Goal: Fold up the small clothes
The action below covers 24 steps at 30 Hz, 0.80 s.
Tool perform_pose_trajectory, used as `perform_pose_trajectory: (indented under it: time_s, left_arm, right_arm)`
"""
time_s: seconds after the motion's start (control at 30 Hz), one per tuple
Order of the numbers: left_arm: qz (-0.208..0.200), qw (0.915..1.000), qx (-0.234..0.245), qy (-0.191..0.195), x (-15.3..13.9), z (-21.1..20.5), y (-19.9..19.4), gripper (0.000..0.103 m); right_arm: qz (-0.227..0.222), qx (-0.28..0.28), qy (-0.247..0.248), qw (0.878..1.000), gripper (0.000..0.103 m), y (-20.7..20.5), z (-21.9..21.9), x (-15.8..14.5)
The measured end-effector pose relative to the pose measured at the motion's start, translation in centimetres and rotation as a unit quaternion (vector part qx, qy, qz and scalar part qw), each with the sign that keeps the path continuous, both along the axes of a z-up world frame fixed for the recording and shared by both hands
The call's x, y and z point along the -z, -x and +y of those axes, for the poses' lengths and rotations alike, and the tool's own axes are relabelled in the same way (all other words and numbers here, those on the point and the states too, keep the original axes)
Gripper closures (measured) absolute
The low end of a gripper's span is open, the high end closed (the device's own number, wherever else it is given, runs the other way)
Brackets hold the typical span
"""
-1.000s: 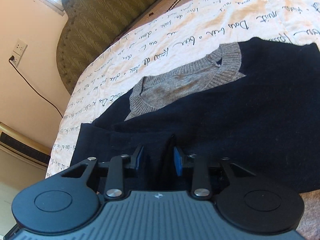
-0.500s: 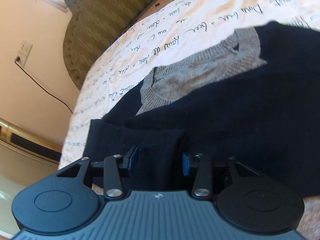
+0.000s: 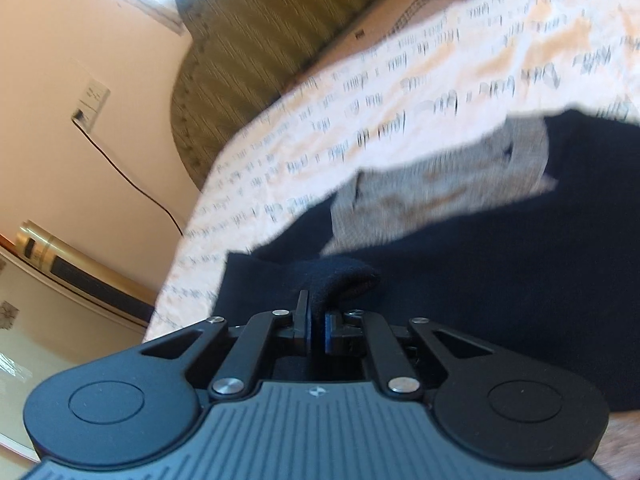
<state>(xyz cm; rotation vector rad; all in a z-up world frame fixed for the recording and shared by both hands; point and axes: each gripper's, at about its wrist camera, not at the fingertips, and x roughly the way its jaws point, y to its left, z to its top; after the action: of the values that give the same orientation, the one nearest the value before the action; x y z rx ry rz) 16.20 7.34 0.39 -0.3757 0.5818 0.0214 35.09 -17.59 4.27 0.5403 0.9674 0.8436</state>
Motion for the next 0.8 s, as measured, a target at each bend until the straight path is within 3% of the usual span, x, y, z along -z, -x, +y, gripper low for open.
perform_pose_trajectory:
  time_s: [0.13,0.3,0.37,0.47,0.8]
  left_arm:
    - [0.000,1.0000,0.000,0.000,0.0,0.0,0.0,0.005]
    - [0.000,1.0000,0.000,0.002,0.0,0.0,0.0,0.005]
    - [0.000,1.0000,0.000,0.001,0.0,0.0,0.0,0.005]
    - [0.001,1.0000,0.000,-0.001,0.1,-0.1,0.0,0.004]
    - [0.003,1.0000,0.000,-0.005,0.0,-0.2,-0.1,0.004]
  right_arm:
    - [-0.010,0.034,0.013,0.999,0.098,-1.2,-4.7,-1.4]
    - [0.051,0.091,0.060,0.993,0.098,-2.7,-9.8,2.2]
    - [0.066,0.101,0.079,0.990,0.098,-2.8,-10.6,4.3]
    - [0.079,0.119,0.060,0.988,0.098,-2.7,-11.6,5.9]
    - [0.081,0.126,0.049,0.988,0.093,-2.7,-12.3,5.9]
